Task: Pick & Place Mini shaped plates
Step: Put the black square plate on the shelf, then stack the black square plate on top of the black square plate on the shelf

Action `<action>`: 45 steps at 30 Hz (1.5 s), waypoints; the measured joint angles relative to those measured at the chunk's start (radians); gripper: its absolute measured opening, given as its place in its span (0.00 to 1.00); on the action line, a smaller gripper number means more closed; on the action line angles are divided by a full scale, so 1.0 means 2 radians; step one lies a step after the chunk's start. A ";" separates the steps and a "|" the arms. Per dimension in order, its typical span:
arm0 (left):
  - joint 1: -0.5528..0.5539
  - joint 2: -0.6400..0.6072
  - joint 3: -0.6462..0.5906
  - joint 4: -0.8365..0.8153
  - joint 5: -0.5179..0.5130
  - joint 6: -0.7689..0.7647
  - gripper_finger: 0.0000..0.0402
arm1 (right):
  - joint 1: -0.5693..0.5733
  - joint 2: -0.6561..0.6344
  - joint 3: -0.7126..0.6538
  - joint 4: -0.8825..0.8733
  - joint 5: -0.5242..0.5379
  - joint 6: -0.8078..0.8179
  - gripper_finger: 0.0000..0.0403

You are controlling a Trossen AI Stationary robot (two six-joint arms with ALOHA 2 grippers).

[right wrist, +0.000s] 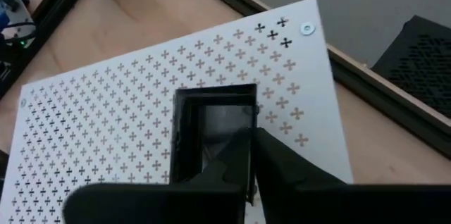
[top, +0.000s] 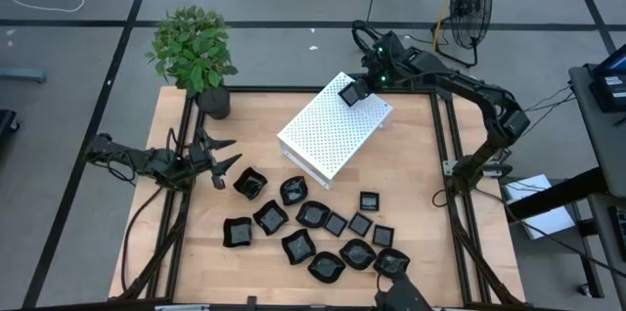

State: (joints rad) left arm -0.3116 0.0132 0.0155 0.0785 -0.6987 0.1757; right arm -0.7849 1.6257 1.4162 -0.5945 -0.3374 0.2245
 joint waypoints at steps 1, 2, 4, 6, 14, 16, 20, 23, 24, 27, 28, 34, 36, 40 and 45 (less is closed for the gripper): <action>0.000 0.000 0.000 0.000 0.000 0.000 0.53 | 0.001 0.000 0.000 0.000 0.000 0.000 0.07; 0.000 0.000 0.000 0.000 0.000 0.000 0.53 | 0.001 0.000 0.000 0.000 0.000 0.001 0.09; 0.000 0.000 0.000 0.000 0.000 0.000 0.53 | 0.001 0.000 0.000 0.000 0.000 0.001 0.14; 0.000 0.000 0.000 0.000 0.000 0.000 0.53 | 0.001 0.000 0.000 0.002 0.015 0.000 0.18; 0.000 0.000 0.000 0.000 0.000 0.000 0.53 | 0.005 -0.053 0.000 0.034 0.062 -0.058 0.32; 0.000 0.000 0.000 0.000 0.000 0.000 0.53 | 0.012 -0.079 0.000 0.034 0.064 -0.075 0.34; 0.000 0.000 0.000 0.000 0.000 0.000 0.53 | 0.053 -0.146 -0.011 0.024 0.049 -0.122 0.36; 0.000 0.000 0.000 0.000 0.000 0.000 0.53 | 0.110 -0.200 -0.036 0.023 0.048 -0.146 0.37; 0.000 0.000 0.000 0.000 0.000 0.000 0.53 | 0.133 -0.218 -0.047 0.022 0.047 -0.151 0.37; 0.000 0.000 0.000 0.000 0.000 0.000 0.53 | 0.209 -0.274 -0.086 0.023 0.049 -0.156 0.37; 0.000 0.000 0.000 0.000 0.000 0.000 0.53 | 0.236 -0.293 -0.102 0.023 0.050 -0.151 0.37; 0.000 0.000 0.000 0.000 0.000 0.000 0.53 | 0.399 -0.380 -0.202 0.009 0.179 -0.024 0.37; 0.000 0.000 0.000 0.000 0.000 0.000 0.53 | 0.460 -0.396 -0.226 0.003 0.225 -0.005 0.37; 0.000 0.000 0.000 0.000 0.000 0.000 0.53 | 0.583 -0.388 -0.249 0.002 0.340 0.015 0.37; 0.000 0.000 0.000 0.000 0.000 0.000 0.53 | 0.668 -0.320 -0.249 0.000 0.402 0.091 0.37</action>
State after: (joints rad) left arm -0.3119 0.0128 0.0154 0.0786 -0.6991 0.1757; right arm 0.5520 0.9858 0.9180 -0.5948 0.4671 0.4075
